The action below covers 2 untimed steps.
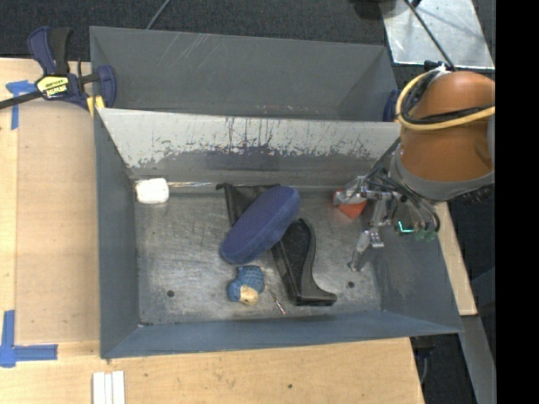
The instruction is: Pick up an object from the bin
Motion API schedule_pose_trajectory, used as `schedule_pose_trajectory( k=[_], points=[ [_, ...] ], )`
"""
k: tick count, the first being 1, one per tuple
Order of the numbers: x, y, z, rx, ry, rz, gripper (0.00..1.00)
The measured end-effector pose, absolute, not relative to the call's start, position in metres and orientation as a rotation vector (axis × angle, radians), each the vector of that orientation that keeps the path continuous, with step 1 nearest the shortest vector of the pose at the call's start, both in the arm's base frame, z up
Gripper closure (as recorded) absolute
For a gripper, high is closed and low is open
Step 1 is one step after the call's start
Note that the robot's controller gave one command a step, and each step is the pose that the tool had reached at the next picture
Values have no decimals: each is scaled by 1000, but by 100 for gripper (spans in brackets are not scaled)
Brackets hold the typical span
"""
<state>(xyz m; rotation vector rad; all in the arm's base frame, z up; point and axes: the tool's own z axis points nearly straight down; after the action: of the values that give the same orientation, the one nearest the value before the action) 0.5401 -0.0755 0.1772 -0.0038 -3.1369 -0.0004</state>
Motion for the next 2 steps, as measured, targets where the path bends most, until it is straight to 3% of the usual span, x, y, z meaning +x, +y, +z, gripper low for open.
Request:
schedule_pose_trajectory(
  k=[1, 2],
  points=[
    [604, -36, 94, -139, -3153, 7, 0],
    [620, 55, 96, -340, -3129, 1, 0]
  ],
)
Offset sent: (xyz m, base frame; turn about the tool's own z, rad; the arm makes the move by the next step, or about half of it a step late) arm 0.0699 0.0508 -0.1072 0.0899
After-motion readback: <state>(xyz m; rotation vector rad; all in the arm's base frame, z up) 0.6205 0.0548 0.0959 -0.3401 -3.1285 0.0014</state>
